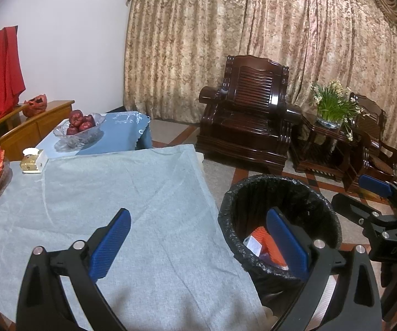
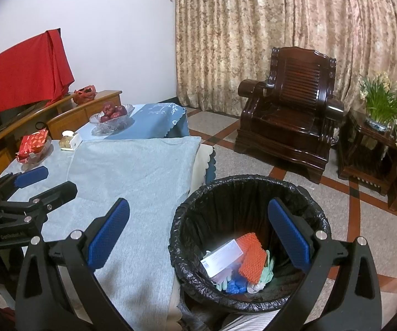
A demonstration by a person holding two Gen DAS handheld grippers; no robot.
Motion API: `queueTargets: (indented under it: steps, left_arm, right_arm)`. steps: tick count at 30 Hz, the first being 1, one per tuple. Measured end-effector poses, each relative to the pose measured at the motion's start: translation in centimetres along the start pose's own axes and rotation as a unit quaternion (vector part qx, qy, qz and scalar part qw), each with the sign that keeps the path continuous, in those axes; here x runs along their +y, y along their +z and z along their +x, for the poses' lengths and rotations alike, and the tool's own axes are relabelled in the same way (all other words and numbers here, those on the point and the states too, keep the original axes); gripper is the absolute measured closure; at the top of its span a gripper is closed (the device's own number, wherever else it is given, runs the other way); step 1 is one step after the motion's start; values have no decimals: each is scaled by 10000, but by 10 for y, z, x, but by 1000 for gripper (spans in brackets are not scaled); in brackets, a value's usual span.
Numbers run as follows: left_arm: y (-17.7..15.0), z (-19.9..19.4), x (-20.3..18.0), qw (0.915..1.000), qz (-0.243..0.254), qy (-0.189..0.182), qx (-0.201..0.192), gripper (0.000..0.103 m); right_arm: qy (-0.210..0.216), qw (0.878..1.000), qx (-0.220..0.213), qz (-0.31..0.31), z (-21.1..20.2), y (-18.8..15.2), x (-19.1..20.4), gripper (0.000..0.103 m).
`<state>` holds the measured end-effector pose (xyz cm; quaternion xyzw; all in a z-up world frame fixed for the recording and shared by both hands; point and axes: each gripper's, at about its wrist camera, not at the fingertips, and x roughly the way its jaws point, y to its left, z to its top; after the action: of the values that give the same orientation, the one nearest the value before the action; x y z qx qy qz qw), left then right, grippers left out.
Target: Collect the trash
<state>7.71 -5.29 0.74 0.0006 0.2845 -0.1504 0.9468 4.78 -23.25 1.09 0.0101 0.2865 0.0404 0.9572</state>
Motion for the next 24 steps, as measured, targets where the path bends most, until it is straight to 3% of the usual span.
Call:
queueTargets:
  steps: [24]
  left_arm:
    - [1, 0, 6, 10000, -5, 9, 25, 6]
  right_arm:
    - [-8, 10000, 1, -10, 1, -1, 5, 5]
